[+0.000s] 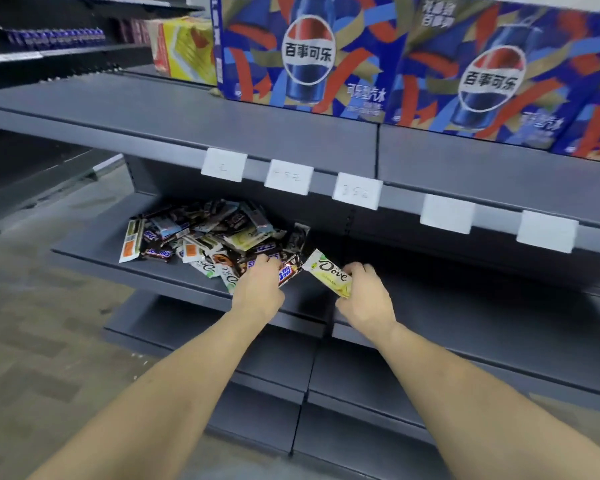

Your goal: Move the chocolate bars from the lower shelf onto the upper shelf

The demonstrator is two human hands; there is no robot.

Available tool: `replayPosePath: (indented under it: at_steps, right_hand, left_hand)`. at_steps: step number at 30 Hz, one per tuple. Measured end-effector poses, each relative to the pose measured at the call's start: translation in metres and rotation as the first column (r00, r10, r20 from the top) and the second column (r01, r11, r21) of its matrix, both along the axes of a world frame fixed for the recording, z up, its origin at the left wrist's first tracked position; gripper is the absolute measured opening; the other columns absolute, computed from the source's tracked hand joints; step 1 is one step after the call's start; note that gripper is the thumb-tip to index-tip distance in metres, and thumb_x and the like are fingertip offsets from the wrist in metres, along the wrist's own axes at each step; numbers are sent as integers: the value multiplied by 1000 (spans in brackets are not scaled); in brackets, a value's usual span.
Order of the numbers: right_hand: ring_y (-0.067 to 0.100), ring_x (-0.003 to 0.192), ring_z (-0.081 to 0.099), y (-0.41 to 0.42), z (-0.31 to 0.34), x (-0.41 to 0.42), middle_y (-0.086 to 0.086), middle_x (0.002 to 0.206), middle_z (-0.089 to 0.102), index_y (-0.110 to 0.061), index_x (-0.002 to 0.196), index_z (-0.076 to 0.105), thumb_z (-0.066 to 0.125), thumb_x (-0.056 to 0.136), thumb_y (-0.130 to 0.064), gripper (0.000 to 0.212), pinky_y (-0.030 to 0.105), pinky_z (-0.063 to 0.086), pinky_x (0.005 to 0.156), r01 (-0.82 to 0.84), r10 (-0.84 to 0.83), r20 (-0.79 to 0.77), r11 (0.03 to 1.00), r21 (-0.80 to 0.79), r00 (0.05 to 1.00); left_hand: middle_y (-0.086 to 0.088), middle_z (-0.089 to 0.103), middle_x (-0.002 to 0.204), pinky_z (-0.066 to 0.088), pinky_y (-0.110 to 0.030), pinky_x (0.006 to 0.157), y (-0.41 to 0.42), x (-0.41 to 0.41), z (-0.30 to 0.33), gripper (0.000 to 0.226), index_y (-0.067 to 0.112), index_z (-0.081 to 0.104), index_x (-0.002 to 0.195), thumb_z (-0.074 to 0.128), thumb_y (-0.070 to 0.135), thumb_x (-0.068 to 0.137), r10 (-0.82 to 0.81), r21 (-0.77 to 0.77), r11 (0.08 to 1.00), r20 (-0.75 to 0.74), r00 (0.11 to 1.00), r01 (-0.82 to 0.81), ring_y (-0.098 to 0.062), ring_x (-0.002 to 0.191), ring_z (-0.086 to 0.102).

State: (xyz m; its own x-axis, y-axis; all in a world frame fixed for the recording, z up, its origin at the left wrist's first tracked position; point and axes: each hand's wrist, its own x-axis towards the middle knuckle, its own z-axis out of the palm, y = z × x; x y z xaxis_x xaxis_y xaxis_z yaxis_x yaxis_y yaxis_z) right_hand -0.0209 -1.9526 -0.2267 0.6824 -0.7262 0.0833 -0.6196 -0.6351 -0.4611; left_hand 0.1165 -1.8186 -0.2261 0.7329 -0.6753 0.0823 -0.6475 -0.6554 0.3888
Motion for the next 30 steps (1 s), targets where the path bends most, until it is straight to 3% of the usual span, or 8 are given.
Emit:
replayPosePath:
  at_steps: [10, 19, 25, 30]
  right_hand:
    - [21, 107, 52, -31, 20, -161, -1, 123, 51, -21, 134, 46, 61, 85, -11, 52, 33, 46, 77, 70, -71, -7, 990, -119, 997]
    - [21, 104, 53, -53, 37, -314, -3, 120, 57, -26, 135, 47, 66, 89, -22, 50, 35, 50, 78, 152, -160, -10, 956, -251, 987]
    - [22, 104, 51, -70, 66, -379, -3, 123, 53, -28, 137, 46, 64, 89, -18, 52, 31, 43, 72, 221, -221, 35, 932, -288, 975]
    - [23, 109, 50, -76, 91, -403, -2, 126, 52, -27, 137, 47, 62, 89, -15, 53, 34, 45, 77, 262, -253, 69, 908, -326, 965]
  left_hand:
    - [0, 46, 108, 49, -34, 74, -39, -139, 22, 42, 20, 55, 120, 65, 9, 81, -161, -51, 985, 44, 986, 163, -21, 89, 54]
    - [1, 47, 105, 45, -30, 66, -69, -271, 46, 41, 22, 56, 119, 63, 9, 80, -316, 6, 948, 130, 940, 318, -18, 84, 53]
    - [1, 47, 114, 49, -33, 74, -96, -324, 79, 47, 23, 53, 126, 59, 5, 83, -395, 2, 914, 231, 889, 406, -18, 90, 54]
    - [-1, 49, 116, 49, -33, 77, -113, -345, 103, 47, 23, 51, 130, 57, 7, 86, -407, -4, 901, 343, 847, 434, -20, 94, 55]
